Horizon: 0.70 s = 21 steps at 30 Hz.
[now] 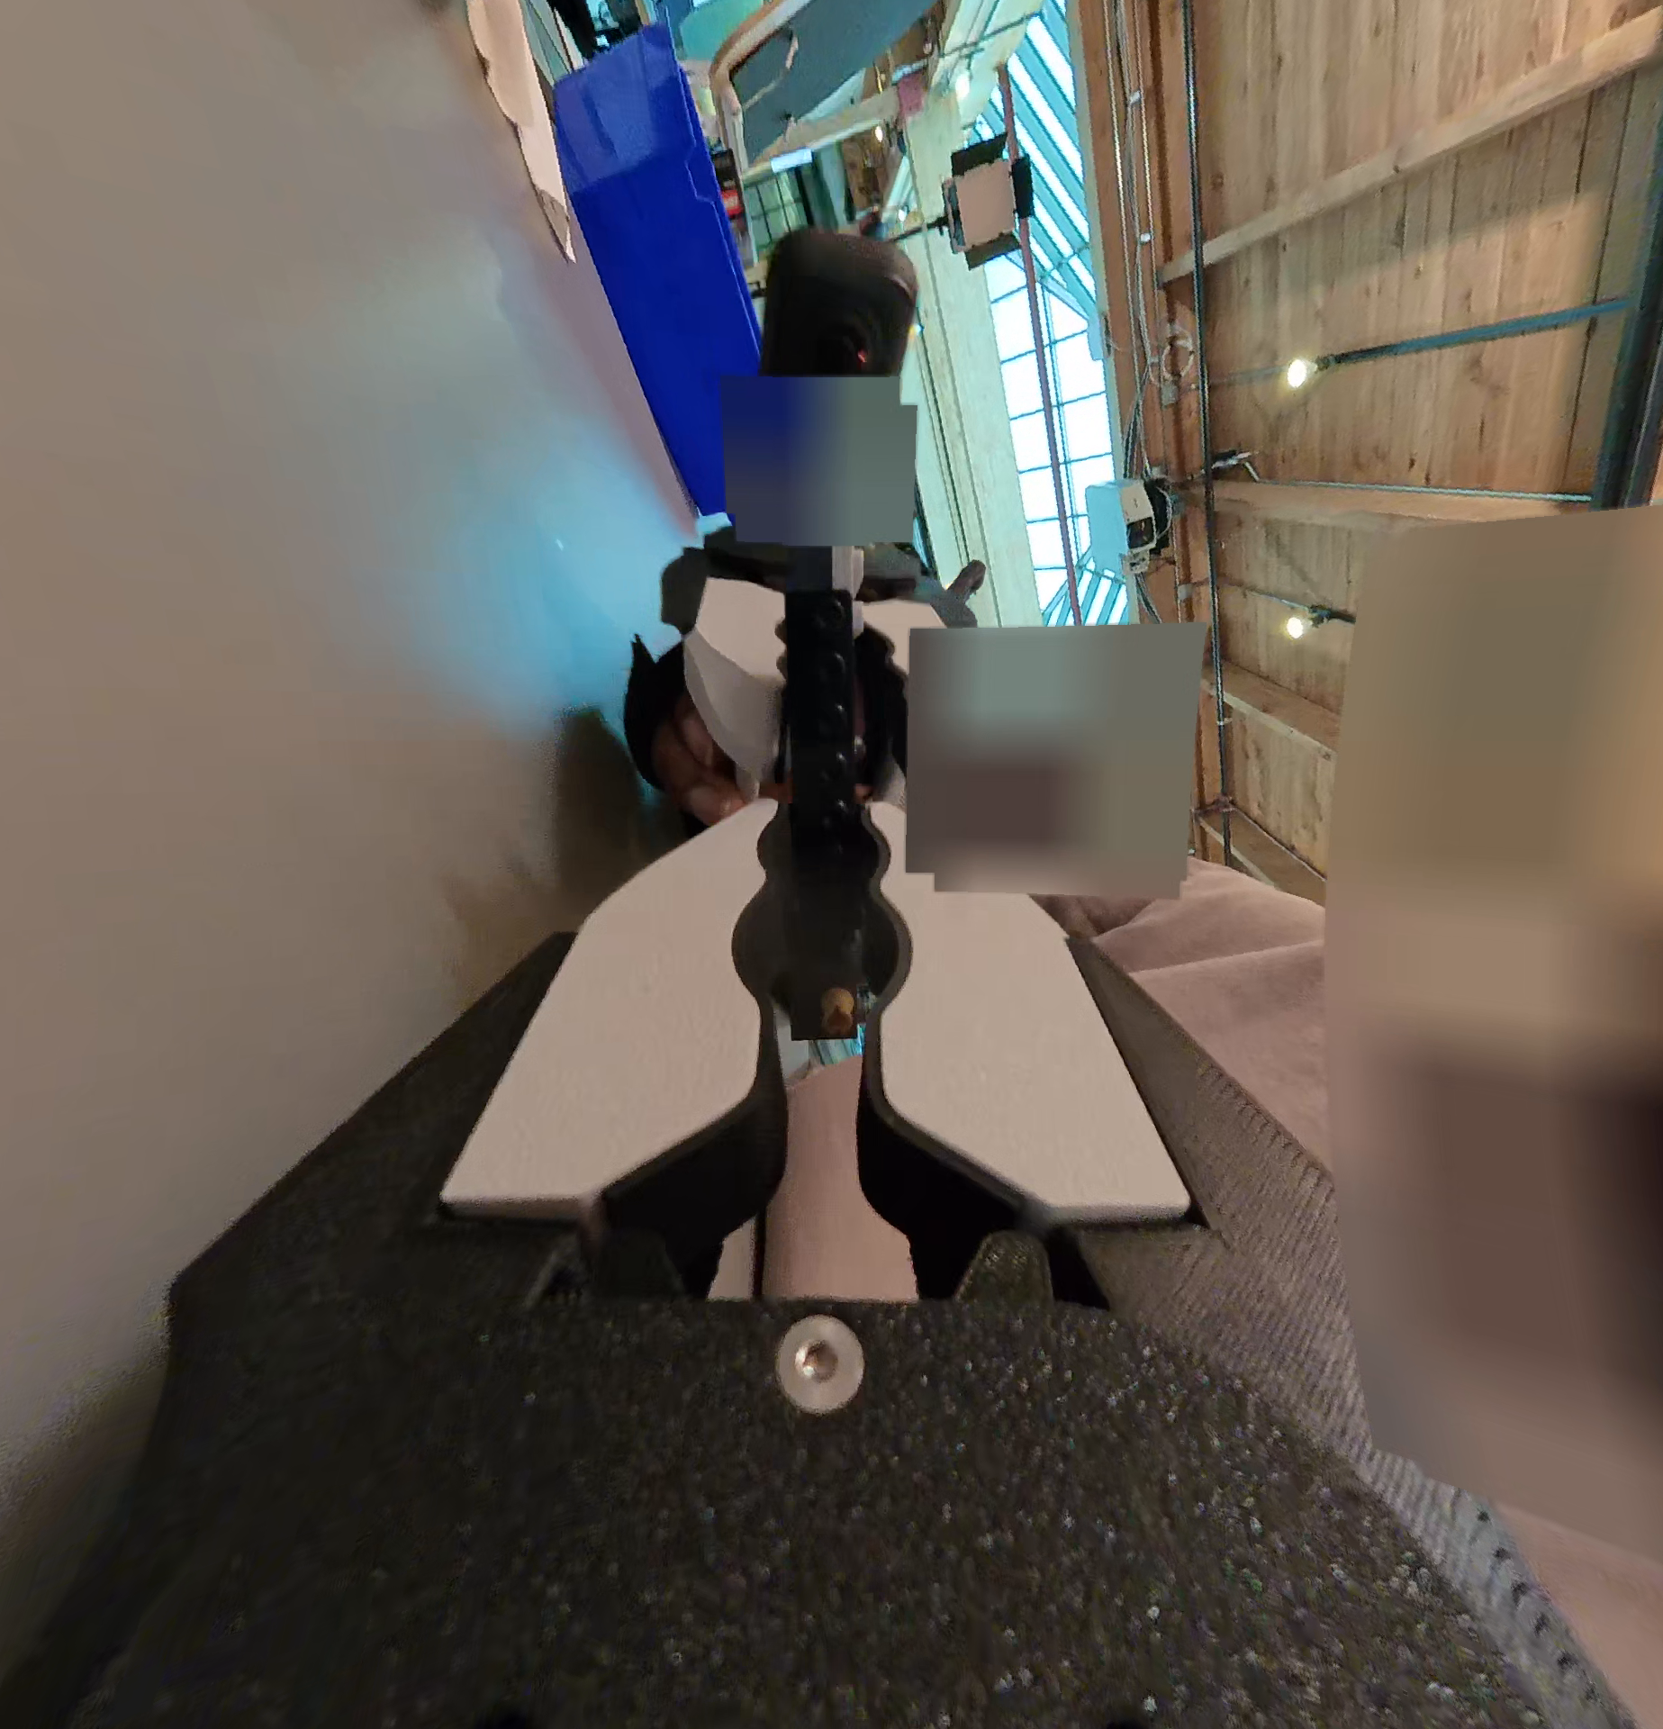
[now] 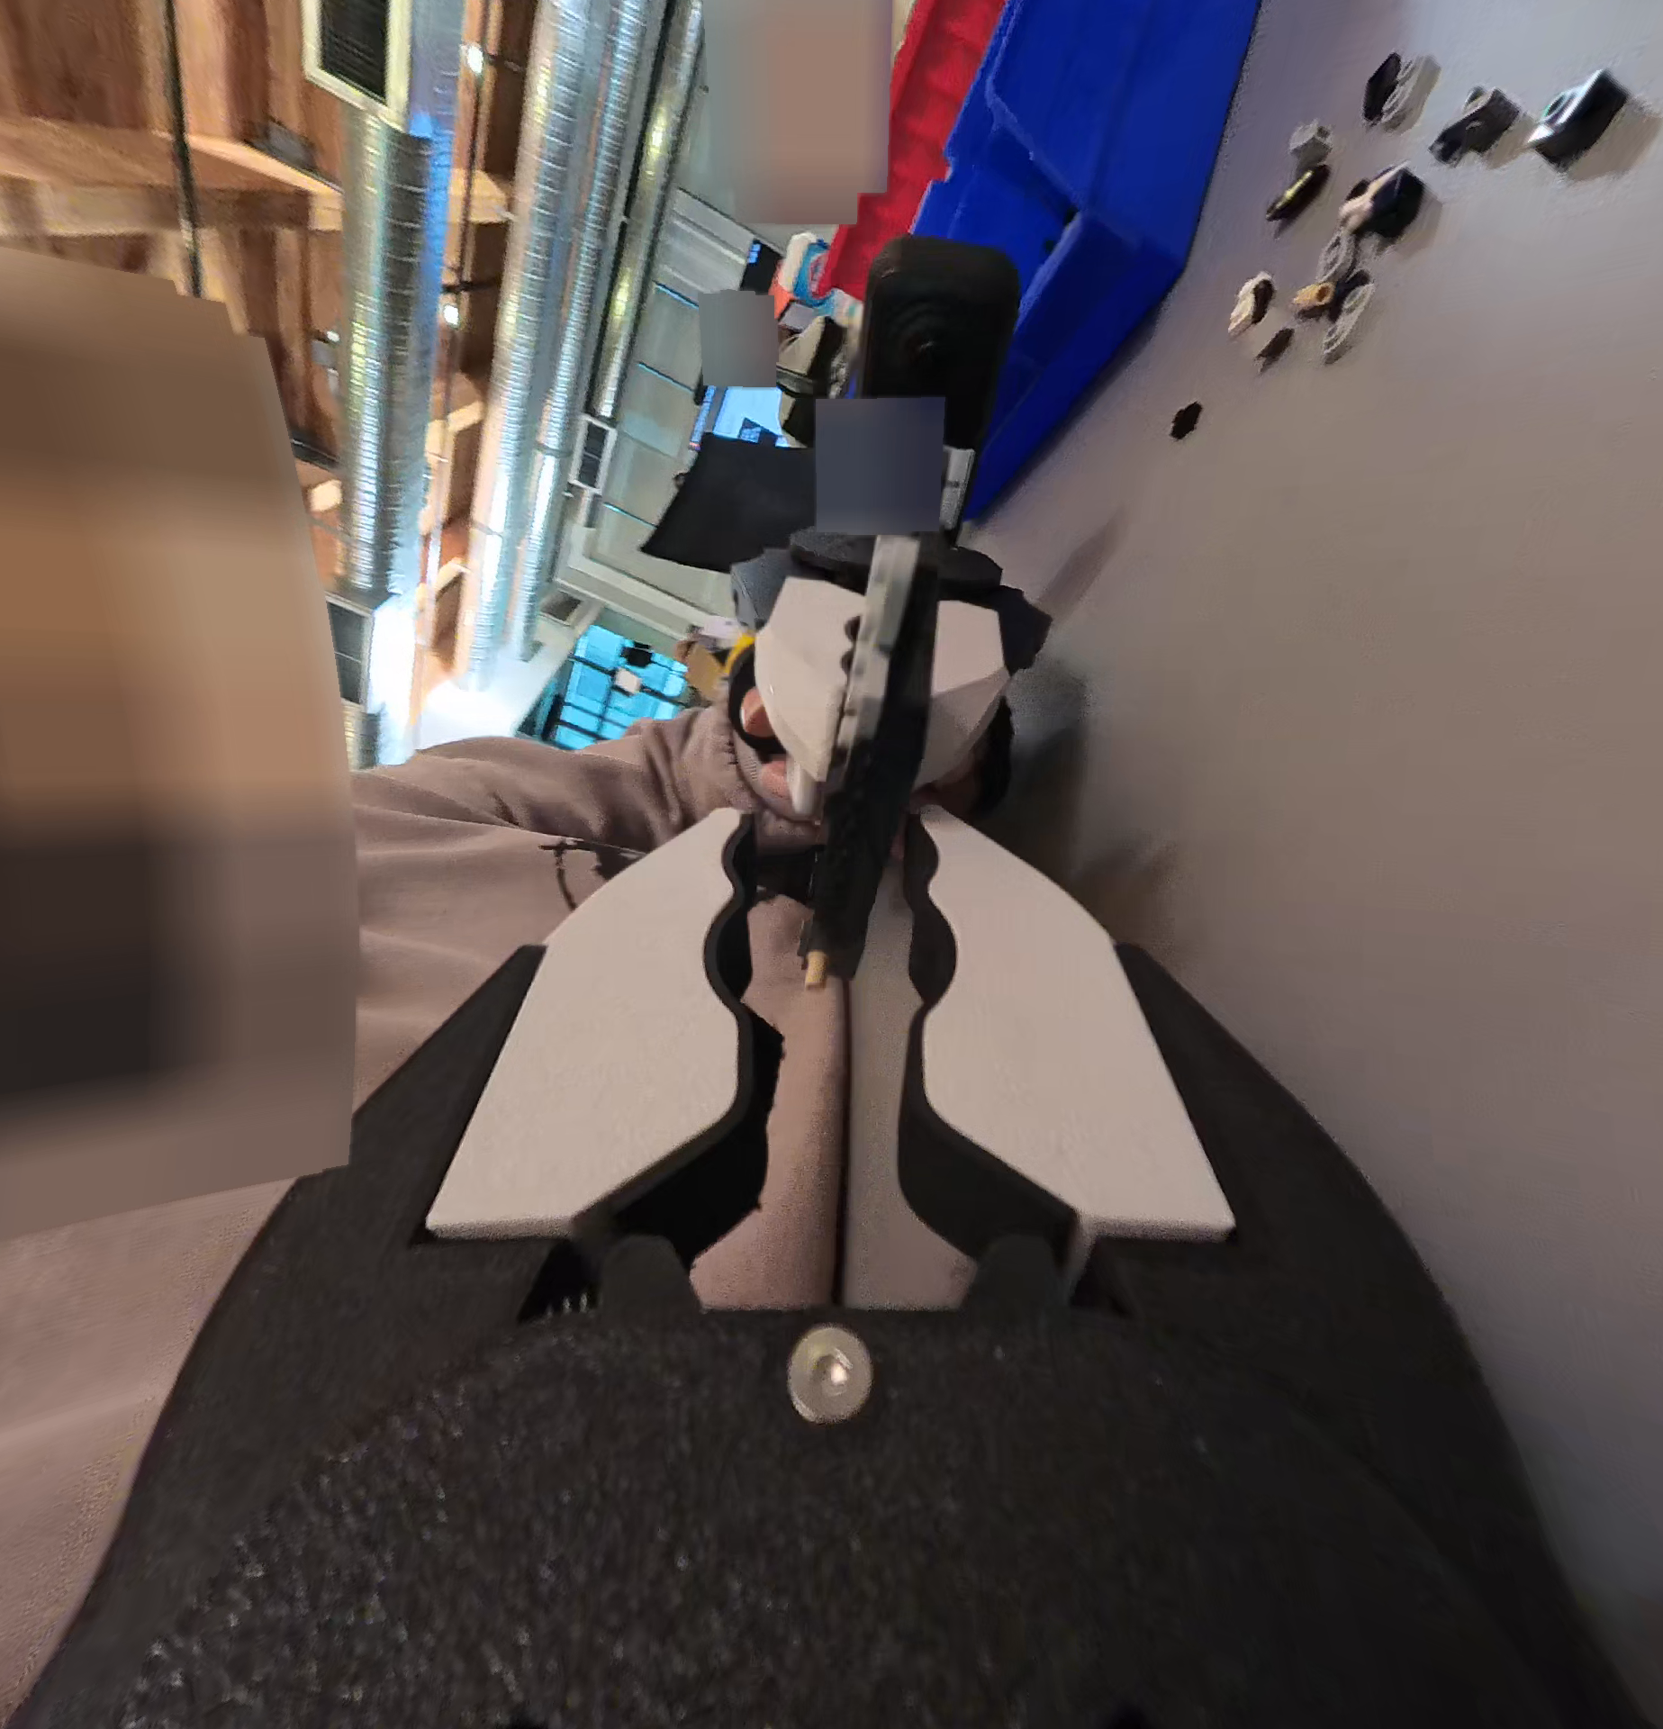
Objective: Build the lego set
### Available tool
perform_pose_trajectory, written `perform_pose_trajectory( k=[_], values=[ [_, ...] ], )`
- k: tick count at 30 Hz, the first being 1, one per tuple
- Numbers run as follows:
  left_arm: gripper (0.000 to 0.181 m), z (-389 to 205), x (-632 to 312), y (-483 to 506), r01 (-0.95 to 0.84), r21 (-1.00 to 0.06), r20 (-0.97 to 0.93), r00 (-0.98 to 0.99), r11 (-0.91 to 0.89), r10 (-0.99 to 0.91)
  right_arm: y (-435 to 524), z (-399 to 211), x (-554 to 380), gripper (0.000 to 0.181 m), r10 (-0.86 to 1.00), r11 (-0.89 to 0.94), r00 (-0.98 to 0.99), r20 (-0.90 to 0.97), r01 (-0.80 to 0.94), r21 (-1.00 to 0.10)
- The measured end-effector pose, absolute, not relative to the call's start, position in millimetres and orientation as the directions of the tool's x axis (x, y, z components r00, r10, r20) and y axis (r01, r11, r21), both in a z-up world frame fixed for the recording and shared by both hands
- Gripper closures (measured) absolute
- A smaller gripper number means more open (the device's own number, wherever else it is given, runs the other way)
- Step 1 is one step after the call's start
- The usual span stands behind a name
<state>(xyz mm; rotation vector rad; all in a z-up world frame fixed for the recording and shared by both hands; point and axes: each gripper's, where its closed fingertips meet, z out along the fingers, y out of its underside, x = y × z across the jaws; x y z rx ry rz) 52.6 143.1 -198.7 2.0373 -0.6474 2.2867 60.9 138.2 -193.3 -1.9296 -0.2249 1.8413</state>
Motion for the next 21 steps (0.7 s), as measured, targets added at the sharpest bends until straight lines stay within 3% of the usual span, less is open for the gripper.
perform_pose_trajectory(
  k=[7,21],
  values=[
    [0.169,-197,54,149,-0.219,-0.307,0.95,-0.124,-0.926,-0.286,137,-201,42,0.151,0.482,-0.812,0.287,-0.828,-0.207,-0.545],
    [0.168,-188,51,149,-0.191,-0.361,0.931,-0.129,-0.913,-0.341,145,-195,37,0.165,0.529,-0.753,0.287,-0.798,-0.274,-0.598]
  ],
)
